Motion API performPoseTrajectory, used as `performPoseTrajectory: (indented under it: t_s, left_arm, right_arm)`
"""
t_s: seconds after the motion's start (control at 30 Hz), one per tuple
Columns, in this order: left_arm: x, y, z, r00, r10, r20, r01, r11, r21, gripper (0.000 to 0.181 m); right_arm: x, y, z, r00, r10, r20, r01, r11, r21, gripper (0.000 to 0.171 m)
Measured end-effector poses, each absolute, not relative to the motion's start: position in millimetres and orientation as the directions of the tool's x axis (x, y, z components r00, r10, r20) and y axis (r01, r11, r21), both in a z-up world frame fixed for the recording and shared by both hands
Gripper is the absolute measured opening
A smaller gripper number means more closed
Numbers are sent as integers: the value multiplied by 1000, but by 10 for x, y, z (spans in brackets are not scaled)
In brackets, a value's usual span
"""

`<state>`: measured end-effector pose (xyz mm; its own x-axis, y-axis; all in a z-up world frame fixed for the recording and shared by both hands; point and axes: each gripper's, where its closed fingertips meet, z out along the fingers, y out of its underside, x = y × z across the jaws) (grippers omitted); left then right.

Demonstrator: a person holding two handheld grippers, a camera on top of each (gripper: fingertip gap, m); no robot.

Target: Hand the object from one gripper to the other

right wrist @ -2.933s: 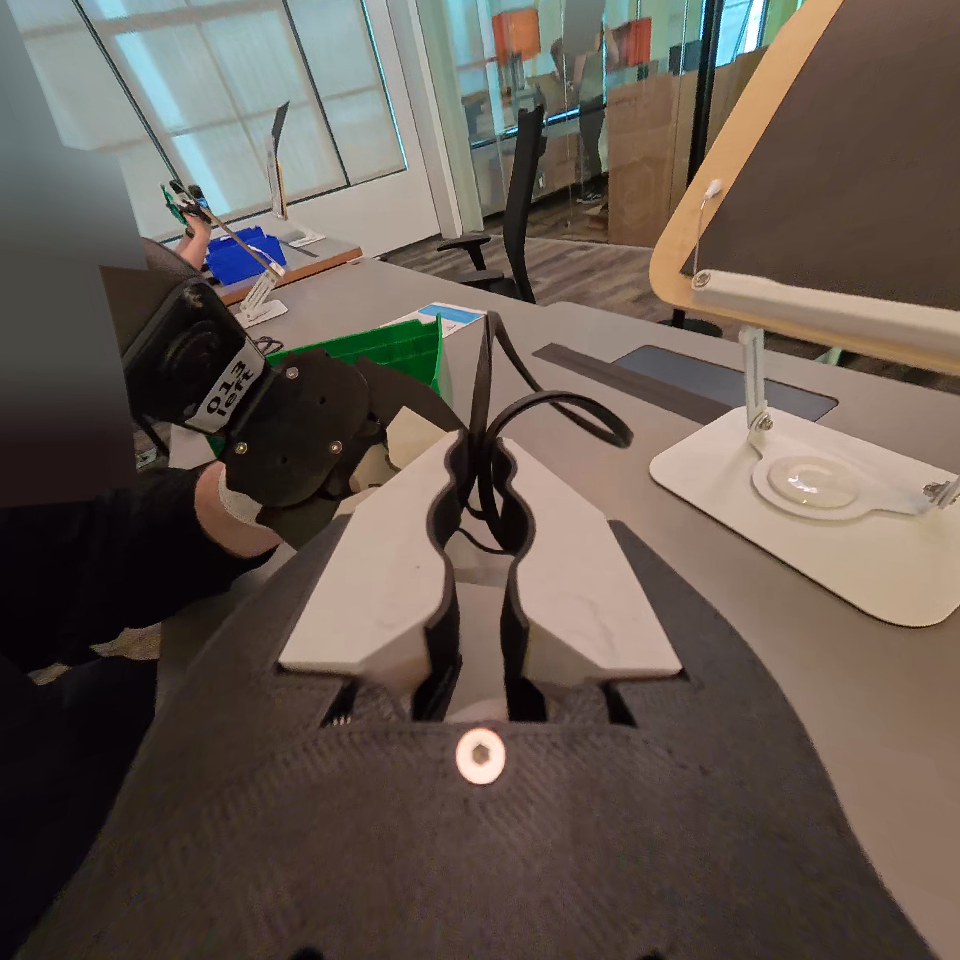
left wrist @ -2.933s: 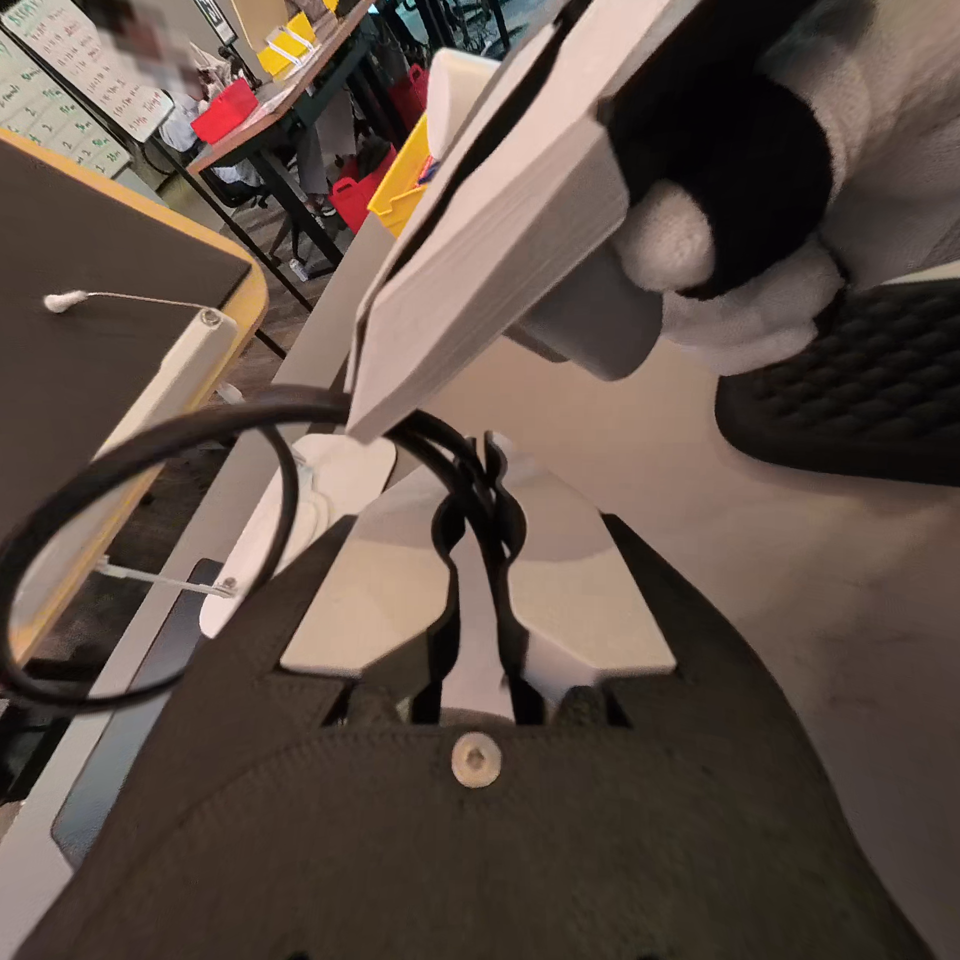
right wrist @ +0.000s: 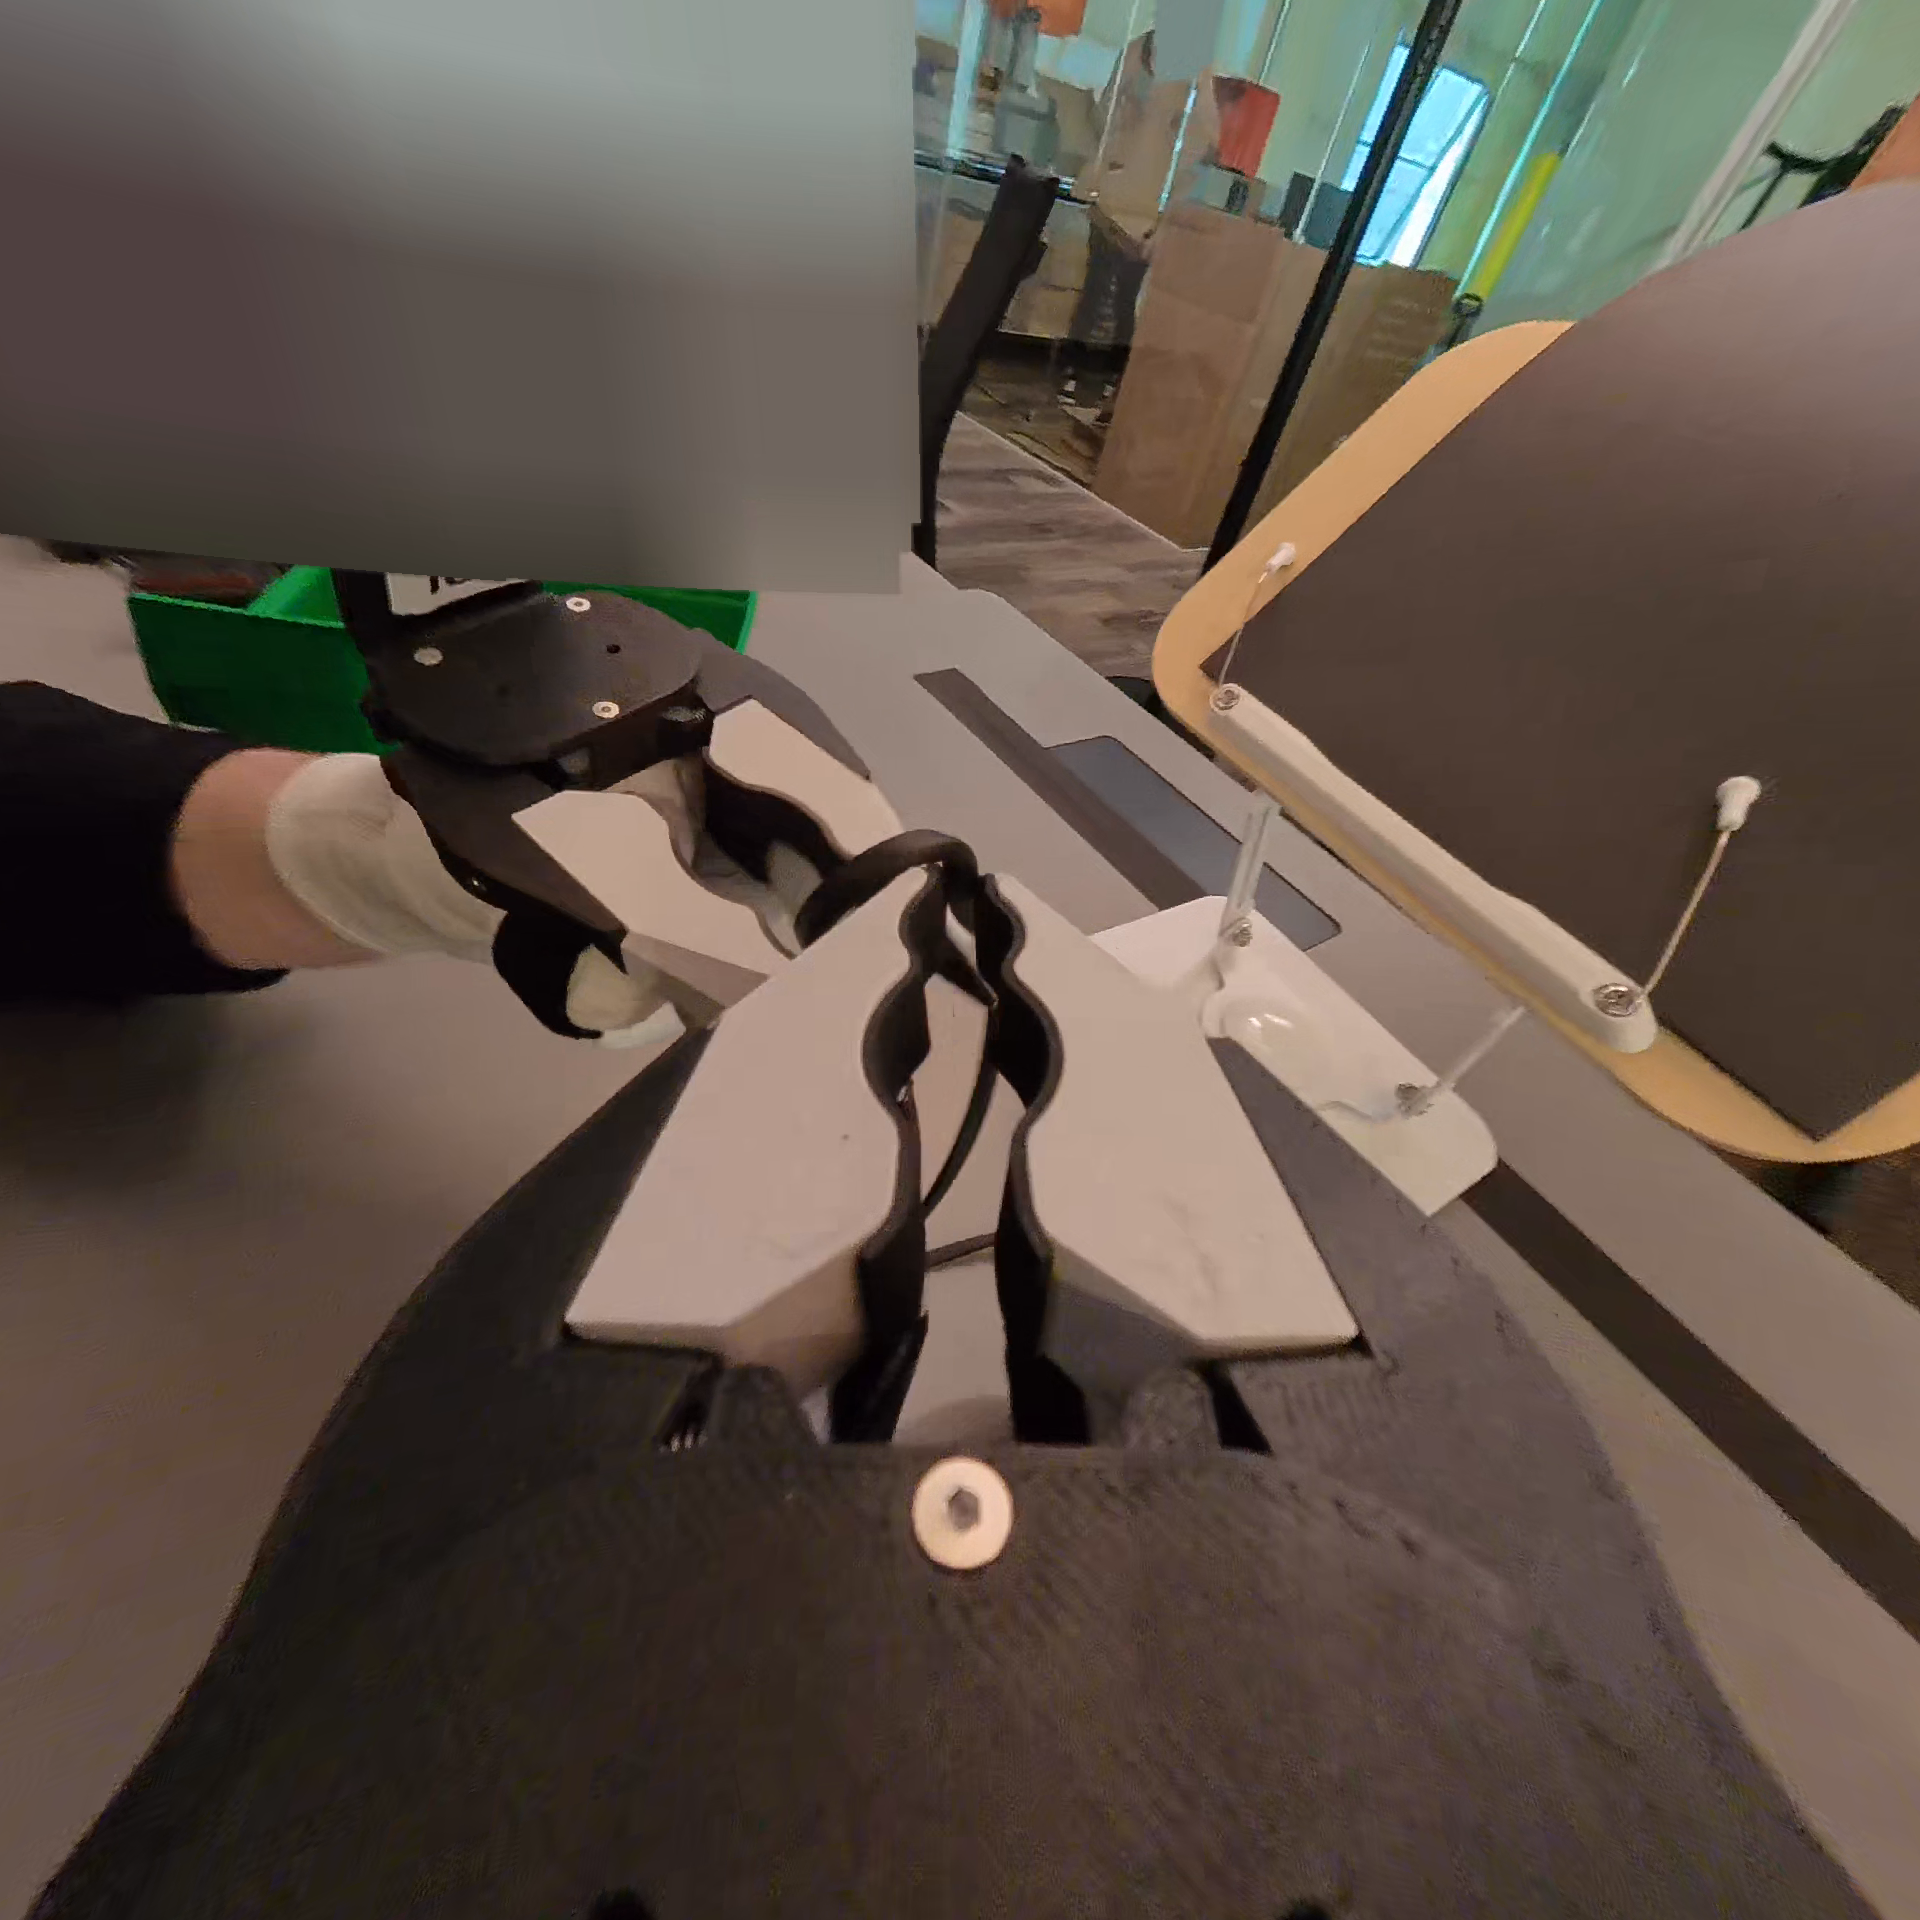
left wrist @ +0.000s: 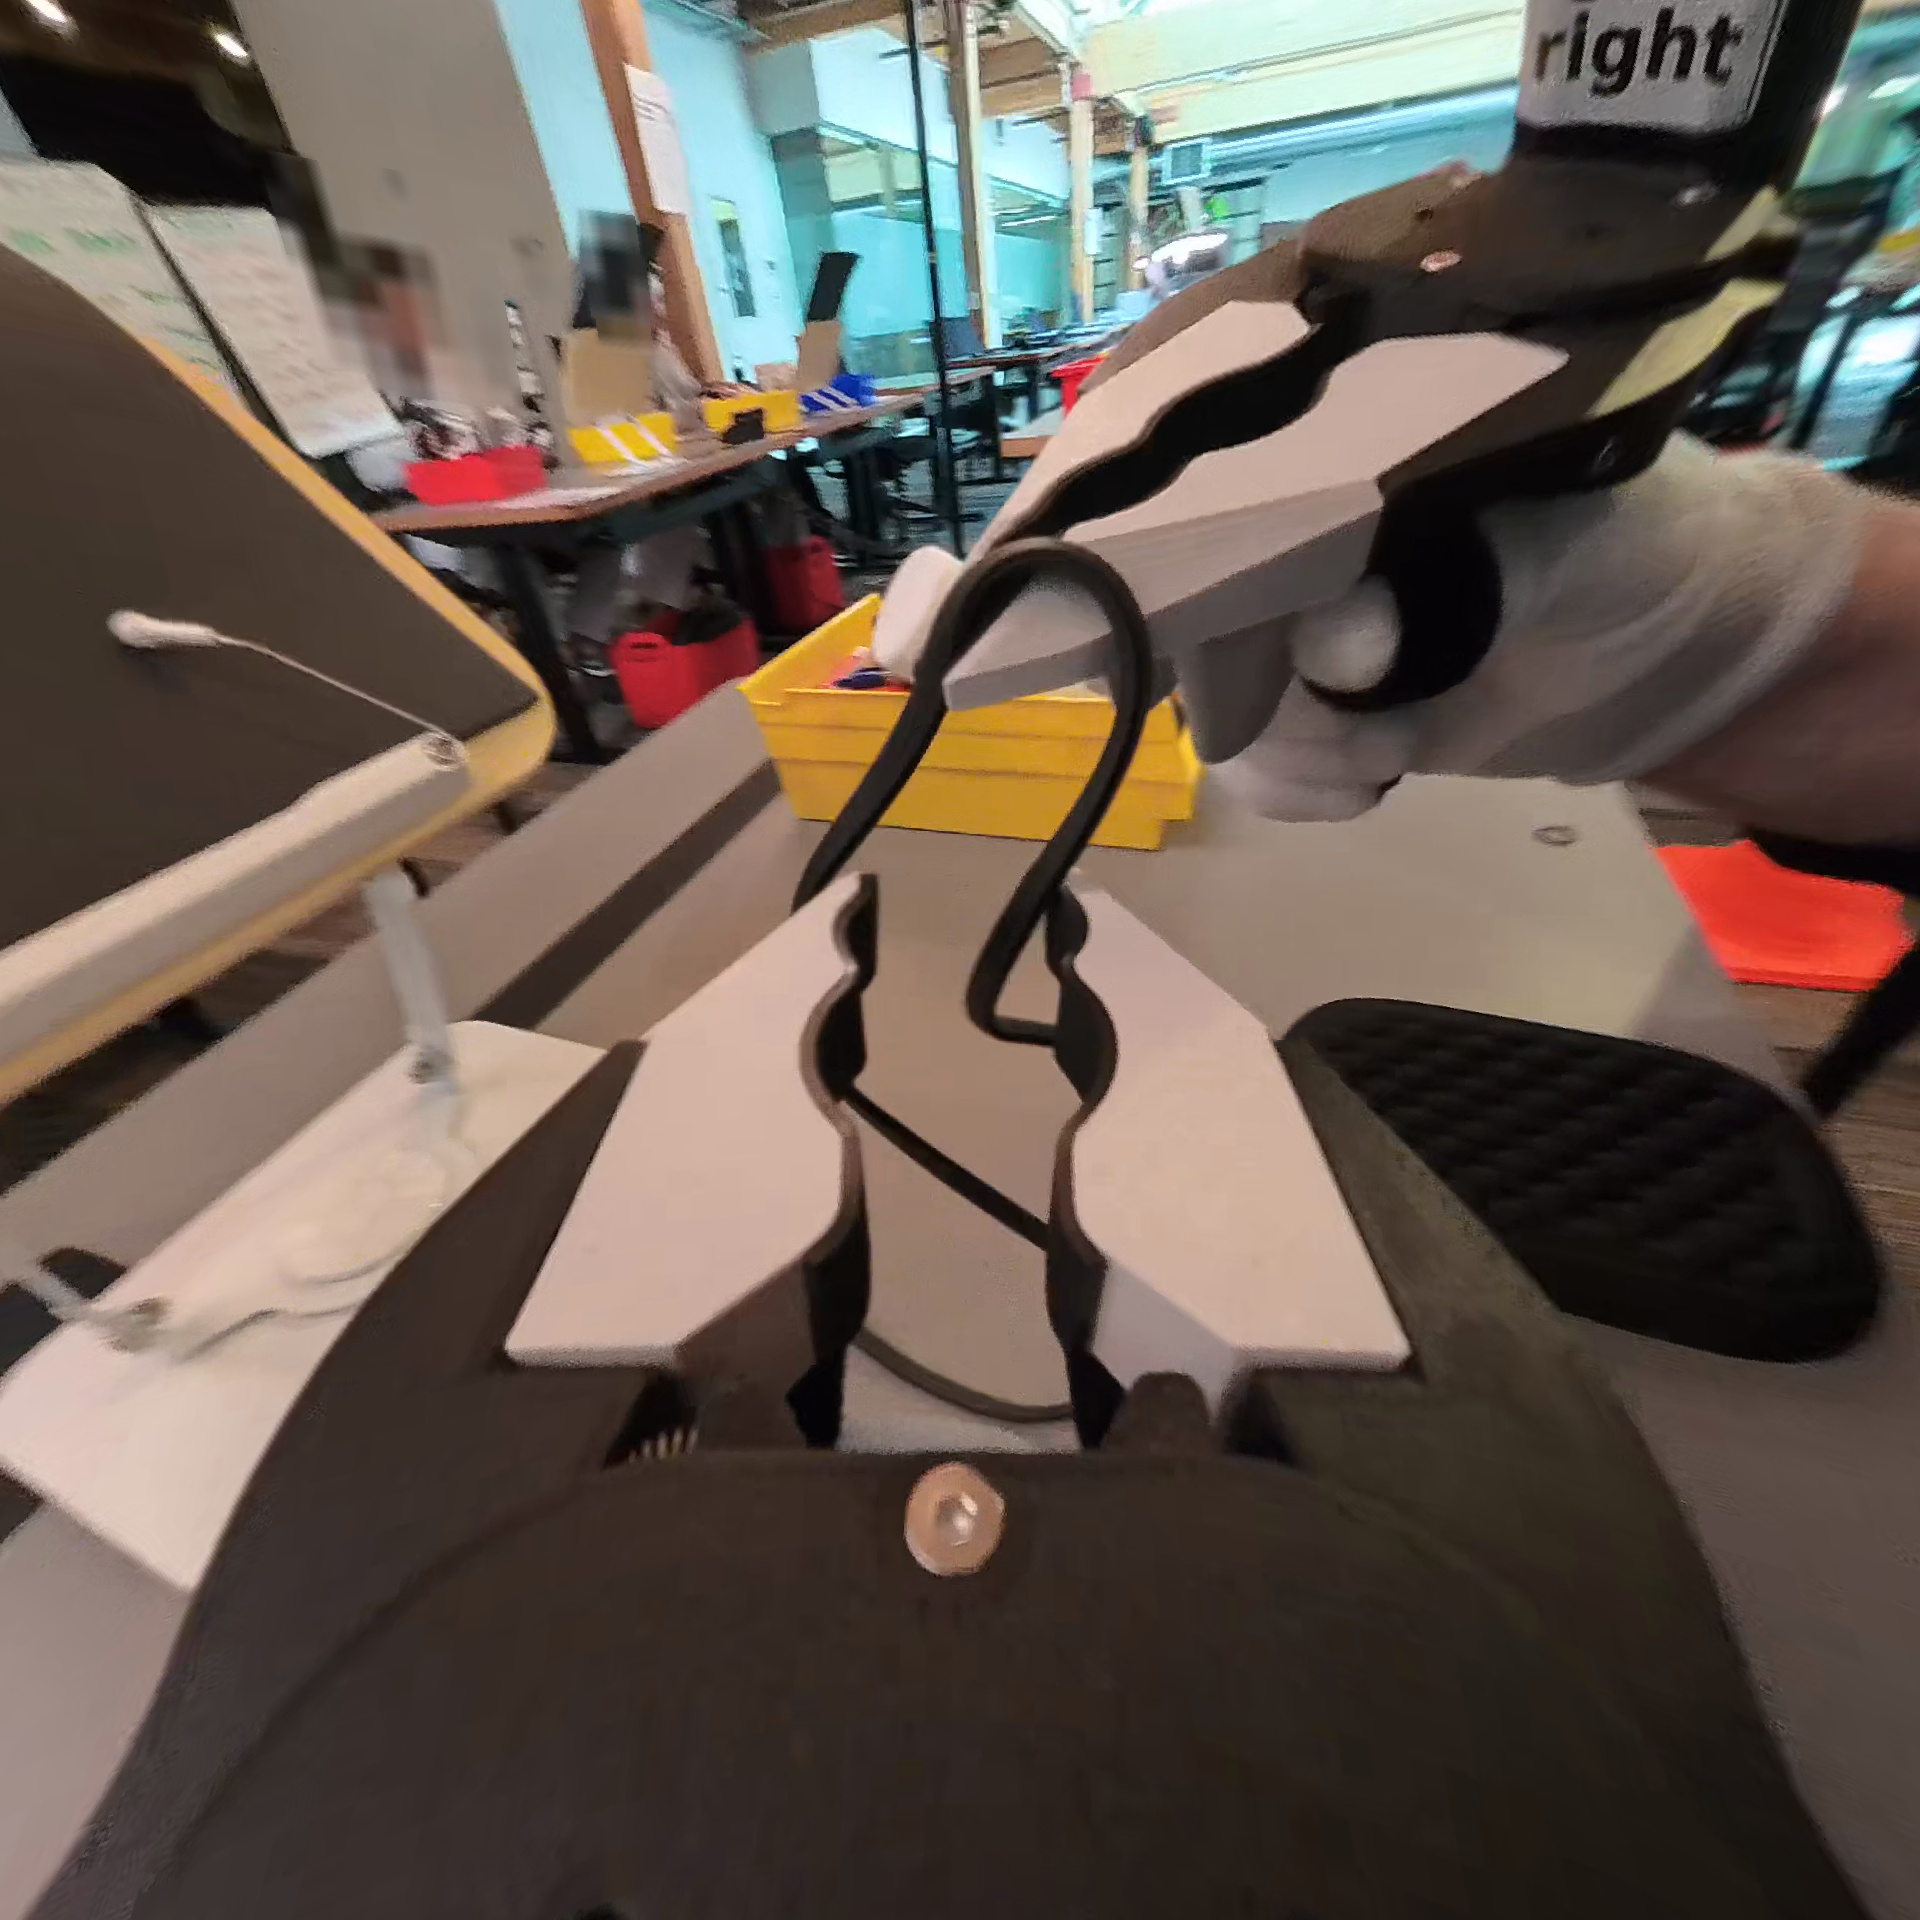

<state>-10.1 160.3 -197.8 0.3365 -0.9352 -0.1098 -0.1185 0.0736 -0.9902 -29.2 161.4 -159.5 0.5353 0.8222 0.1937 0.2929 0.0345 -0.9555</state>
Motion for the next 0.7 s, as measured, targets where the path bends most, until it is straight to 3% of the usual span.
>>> performPoseTrajectory:
  t_s: [0.27,0.4,0.57,0.7]
  left_arm:
    - [-127,1728,-1991,444,-864,-239,-192,169,-967,64]
    - [-160,1782,-1981,491,-798,-350,-262,248,-933,69]
    - [-126,1810,-2130,482,-816,-320,-300,189,-935,61]
    - [-98,1803,-2180,469,-816,-337,-323,197,-926,65]
  right_arm:
    - [-298,1538,-1597,479,862,169,316,10,-949,3]
    - [-258,1560,-1615,490,852,185,350,2,-937,3]
    - [-139,1710,-1666,579,788,207,388,-44,-920,3]
    - [-230,1616,-1753,531,833,155,390,-78,-917,3]
